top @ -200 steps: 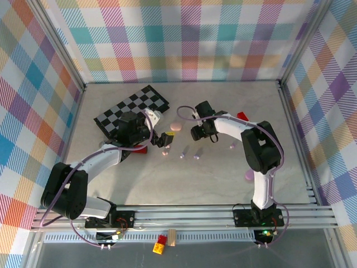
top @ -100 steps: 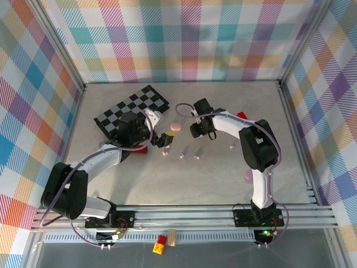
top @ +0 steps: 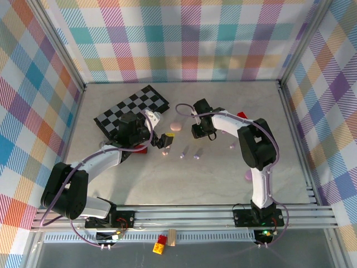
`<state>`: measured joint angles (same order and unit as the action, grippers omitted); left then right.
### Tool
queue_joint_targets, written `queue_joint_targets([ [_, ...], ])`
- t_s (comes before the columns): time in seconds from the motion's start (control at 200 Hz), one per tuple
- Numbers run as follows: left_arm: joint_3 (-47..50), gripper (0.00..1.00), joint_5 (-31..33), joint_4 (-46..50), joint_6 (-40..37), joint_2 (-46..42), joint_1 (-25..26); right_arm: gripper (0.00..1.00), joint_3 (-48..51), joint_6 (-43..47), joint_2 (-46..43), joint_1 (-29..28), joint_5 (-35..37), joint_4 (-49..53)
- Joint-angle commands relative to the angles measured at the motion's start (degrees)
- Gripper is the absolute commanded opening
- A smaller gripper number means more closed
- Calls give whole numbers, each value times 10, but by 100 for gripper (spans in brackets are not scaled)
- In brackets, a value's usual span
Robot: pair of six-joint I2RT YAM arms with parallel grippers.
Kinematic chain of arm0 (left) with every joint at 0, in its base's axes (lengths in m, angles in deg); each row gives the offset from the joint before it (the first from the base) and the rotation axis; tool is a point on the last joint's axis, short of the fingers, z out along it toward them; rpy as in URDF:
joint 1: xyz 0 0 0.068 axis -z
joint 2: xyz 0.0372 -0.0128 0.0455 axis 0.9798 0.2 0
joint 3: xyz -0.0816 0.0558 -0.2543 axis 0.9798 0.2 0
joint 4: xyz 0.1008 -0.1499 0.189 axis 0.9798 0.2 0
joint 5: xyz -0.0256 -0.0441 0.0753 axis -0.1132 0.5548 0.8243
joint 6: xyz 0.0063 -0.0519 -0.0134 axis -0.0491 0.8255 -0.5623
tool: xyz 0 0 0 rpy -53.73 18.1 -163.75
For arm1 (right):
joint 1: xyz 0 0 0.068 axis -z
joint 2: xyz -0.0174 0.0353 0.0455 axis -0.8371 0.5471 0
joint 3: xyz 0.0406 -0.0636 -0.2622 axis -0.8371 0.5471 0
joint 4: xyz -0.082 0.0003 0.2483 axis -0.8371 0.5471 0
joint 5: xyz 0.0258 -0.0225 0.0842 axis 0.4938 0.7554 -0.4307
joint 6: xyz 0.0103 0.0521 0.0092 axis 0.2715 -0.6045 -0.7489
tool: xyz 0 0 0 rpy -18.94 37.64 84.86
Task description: Insert the wireless bluetooth earbuds into the charging case
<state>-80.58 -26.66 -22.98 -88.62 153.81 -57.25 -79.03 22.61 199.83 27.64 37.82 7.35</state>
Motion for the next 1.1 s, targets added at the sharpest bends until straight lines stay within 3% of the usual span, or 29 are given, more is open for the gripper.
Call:
queue_joint_targets([
  [0.0, 17, 100, -47, -56, -16, -5, -6, 35, 21, -9, -68, 15, -136, 1],
  [0.105, 27, 100, -87, -72, -54, -14, -1, 35, 48, 30, -112, 28, -303, 0],
  [0.195, 16, 100, -95, -22, -114, -26, 18, 33, 63, 78, -143, 29, -408, 21],
  [0.31, -5, 100, -86, 64, -210, -37, 51, 35, 75, 130, -170, 29, -506, 41],
  [0.425, 13, 99, -110, 41, -252, -51, 58, 31, 71, 191, -181, 29, -577, 90],
  [0.465, 18, 94, -119, 37, -275, -54, 59, 31, 66, 217, -181, 29, -597, 116],
  [0.725, 16, 80, -134, 40, -351, -47, 72, 30, 37, 332, -183, 22, -611, 223],
  [0.995, -19, 73, -139, 109, -451, -32, 117, 30, 26, 332, -173, 14, -563, 224],
  [1.095, -24, 66, -134, 109, -468, -24, 129, 30, 20, 342, -168, 8, -562, 233],
])
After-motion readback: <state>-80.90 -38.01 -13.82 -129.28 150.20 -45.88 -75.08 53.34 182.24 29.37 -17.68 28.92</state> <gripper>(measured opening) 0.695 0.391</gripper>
